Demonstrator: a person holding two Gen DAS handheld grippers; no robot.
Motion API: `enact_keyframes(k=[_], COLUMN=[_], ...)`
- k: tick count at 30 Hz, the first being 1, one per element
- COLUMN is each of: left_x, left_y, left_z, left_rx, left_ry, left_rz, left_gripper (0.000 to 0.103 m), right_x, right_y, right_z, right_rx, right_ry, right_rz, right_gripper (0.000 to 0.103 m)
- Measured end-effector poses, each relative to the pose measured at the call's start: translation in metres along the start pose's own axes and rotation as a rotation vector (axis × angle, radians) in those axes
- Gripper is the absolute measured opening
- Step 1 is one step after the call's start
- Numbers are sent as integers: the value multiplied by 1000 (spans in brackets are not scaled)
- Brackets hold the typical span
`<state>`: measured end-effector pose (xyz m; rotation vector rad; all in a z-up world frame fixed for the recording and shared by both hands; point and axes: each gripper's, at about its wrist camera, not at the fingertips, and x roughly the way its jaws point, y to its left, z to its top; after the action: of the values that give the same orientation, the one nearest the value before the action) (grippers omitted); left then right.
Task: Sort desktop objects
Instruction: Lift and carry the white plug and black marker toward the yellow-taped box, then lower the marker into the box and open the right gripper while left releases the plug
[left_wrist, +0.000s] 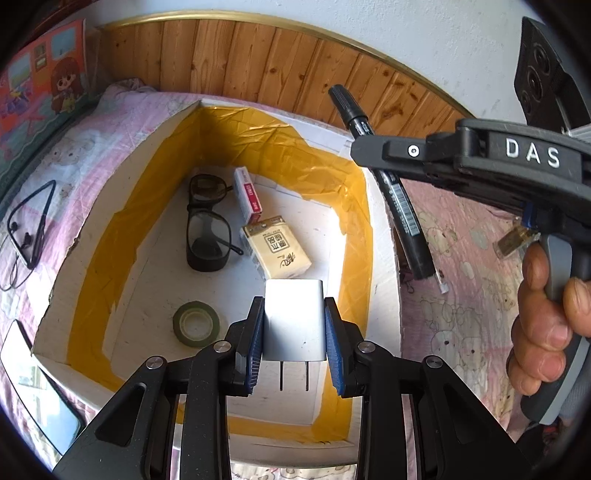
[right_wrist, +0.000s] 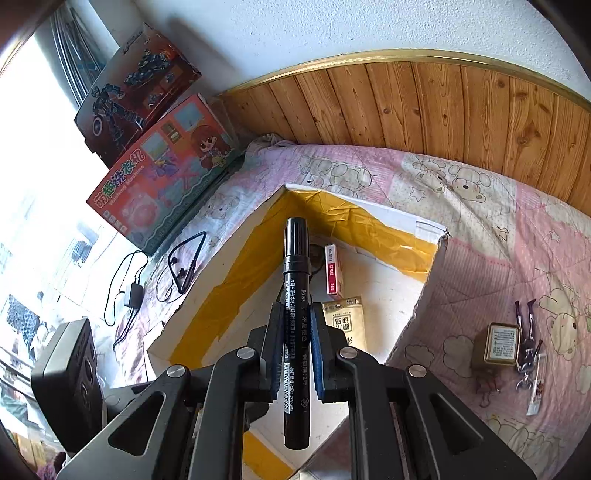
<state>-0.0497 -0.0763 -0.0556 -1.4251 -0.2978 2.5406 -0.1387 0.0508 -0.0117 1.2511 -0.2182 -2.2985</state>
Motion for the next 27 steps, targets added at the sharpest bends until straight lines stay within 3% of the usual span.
enact_keyframes(k=[10,27], left_x=[15,33], left_y=[-1,-9], left_z=[-1,-2], left_rx=[11,66], left_ry=[56,106], left_rz=[12,75], left_gripper=[31,31], right_x=[32,79], right_y=[-17,-51], right_z=[25,35], right_rx=[17,78], right_ry=[10,71], right_rz=[-50,-99], right_gripper=[14,14])
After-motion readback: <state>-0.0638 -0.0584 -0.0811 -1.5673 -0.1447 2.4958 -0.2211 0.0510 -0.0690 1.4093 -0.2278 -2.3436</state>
